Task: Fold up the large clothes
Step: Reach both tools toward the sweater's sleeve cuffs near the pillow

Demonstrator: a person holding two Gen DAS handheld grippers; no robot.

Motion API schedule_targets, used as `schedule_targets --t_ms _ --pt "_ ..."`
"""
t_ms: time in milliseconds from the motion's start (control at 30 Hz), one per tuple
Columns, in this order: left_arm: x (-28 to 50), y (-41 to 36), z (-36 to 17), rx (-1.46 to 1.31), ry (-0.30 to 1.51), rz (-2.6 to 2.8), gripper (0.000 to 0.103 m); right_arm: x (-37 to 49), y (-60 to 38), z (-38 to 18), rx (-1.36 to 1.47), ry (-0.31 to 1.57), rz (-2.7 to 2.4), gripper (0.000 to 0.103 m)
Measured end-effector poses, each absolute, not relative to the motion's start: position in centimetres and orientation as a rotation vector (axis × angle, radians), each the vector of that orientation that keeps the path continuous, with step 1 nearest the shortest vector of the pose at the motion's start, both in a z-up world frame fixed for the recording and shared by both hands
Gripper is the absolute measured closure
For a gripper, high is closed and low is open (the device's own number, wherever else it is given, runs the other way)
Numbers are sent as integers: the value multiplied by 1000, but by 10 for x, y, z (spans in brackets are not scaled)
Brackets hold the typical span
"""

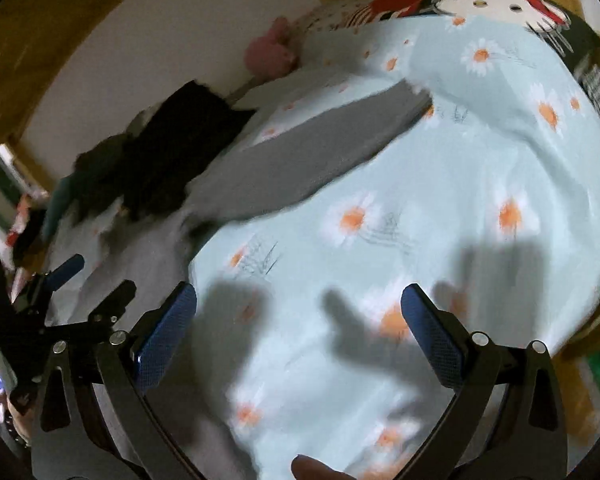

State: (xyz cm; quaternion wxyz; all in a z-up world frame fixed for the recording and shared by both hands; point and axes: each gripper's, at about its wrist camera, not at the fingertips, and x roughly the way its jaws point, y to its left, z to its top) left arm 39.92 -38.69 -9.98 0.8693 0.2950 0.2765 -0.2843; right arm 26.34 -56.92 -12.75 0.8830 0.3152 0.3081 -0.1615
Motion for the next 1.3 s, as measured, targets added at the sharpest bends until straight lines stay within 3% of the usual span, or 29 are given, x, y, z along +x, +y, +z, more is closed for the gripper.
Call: schedule_targets --t_ms 200,333,467,600,733,800,833,867,1067,1300 --pt "469 -441 -134 420 781 -601 6 330 -649 -147 802 626 -282 2" --pt "500 -444 -156 206 906 -571 6 359 -693 -176 1025 590 -222 2" --pt "532 -440 -178 -26 1052 -568 6 384 -707 -179 1070 570 -181 2" --pt "541 -430 -178 -215 1061 -516 6 416 -716 -180 1042 629 -186 2" --pt "546 -428 -178 -283 1061 -499 6 430 -723 -181 1023 572 -159 5" --pt "546 -427 -177 -294 1059 -502 6 437 -728 -182 1042 592 -104 46" --pt "544 -425 -176 -312 1067 -510 6 441 -730 -185 1064 621 -74 79" --pt "542 -421 -175 -345 1071 -513 6 442 -733 -186 1084 611 -46 89" --pt "519 -395 -175 -741 1125 -518 6 432 -733 -150 1103 401 111 90" --pt "536 -417 -180 -756 1180 -491 10 434 -710 -113 1031 310 327 91"
